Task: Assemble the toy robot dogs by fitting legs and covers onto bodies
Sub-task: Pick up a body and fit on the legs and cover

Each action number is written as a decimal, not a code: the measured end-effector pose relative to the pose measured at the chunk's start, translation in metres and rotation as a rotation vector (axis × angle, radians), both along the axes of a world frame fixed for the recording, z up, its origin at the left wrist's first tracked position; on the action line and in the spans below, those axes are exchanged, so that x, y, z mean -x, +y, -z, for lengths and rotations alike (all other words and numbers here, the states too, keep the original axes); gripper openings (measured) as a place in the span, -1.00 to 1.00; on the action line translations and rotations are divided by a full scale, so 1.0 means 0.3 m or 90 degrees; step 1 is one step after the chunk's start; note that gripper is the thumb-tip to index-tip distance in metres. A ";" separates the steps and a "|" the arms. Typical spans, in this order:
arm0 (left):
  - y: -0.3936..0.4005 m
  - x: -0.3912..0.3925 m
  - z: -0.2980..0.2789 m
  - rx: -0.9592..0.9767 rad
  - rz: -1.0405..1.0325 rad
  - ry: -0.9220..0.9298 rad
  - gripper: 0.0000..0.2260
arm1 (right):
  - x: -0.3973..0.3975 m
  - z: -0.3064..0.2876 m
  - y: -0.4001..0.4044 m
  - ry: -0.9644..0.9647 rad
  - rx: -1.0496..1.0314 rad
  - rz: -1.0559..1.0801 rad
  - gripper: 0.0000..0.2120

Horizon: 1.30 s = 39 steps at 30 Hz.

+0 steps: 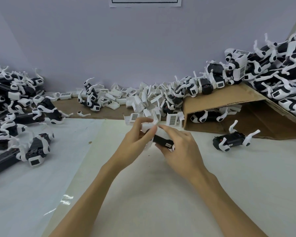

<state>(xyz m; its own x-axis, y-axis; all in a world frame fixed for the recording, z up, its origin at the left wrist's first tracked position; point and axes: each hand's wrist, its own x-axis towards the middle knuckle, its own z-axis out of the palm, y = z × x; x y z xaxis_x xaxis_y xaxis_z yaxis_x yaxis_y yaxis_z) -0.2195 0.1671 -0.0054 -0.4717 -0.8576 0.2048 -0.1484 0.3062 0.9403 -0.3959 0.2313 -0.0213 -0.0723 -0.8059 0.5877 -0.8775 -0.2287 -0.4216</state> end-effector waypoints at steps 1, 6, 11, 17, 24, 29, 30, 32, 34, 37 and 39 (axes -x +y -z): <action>-0.001 0.000 0.001 0.003 0.010 -0.011 -0.51 | 0.012 -0.002 0.001 -0.008 -0.009 0.006 -0.42; 0.000 0.009 0.013 0.023 -0.018 -0.018 -0.54 | 0.014 0.005 0.001 -0.029 -0.010 -0.006 -0.41; 0.005 0.018 0.018 0.034 -0.038 -0.026 -0.54 | 0.013 0.007 -0.005 -0.068 -0.064 -0.034 -0.45; 0.020 0.026 0.014 0.058 -0.052 -0.016 -0.62 | -0.003 0.019 -0.006 -0.058 -0.084 -0.037 -0.46; 0.034 0.040 0.010 0.069 -0.066 0.008 -0.66 | -0.004 0.011 0.001 -0.049 -0.054 -0.024 -0.55; 0.045 0.036 0.000 0.107 -0.056 0.017 -0.65 | -0.026 0.010 0.007 -0.037 -0.027 -0.025 -0.46; 0.049 0.036 0.000 0.121 -0.045 0.010 -0.65 | -0.029 0.008 0.009 -0.045 -0.031 -0.024 -0.46; 0.053 0.033 -0.002 0.149 -0.027 0.001 -0.64 | -0.028 0.002 0.010 -0.050 -0.023 -0.023 -0.49; 0.047 0.027 -0.007 0.164 -0.017 0.003 -0.65 | -0.018 -0.006 0.008 -0.050 -0.018 -0.035 -0.50; 0.032 0.006 -0.022 0.150 -0.007 0.025 -0.67 | 0.026 -0.038 0.005 -0.260 -0.158 -0.198 -0.50; 0.019 -0.014 -0.032 0.144 0.026 0.039 -0.68 | 0.066 -0.068 0.008 -0.397 -0.252 -0.298 -0.61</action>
<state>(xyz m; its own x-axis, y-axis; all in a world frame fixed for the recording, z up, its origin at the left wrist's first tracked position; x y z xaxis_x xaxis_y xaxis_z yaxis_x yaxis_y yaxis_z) -0.2154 0.1727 0.0041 -0.4853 -0.7676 0.4186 -0.0765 0.5142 0.8542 -0.4158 0.2338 -0.0009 0.1024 -0.9697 0.2217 -0.3133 -0.2430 -0.9180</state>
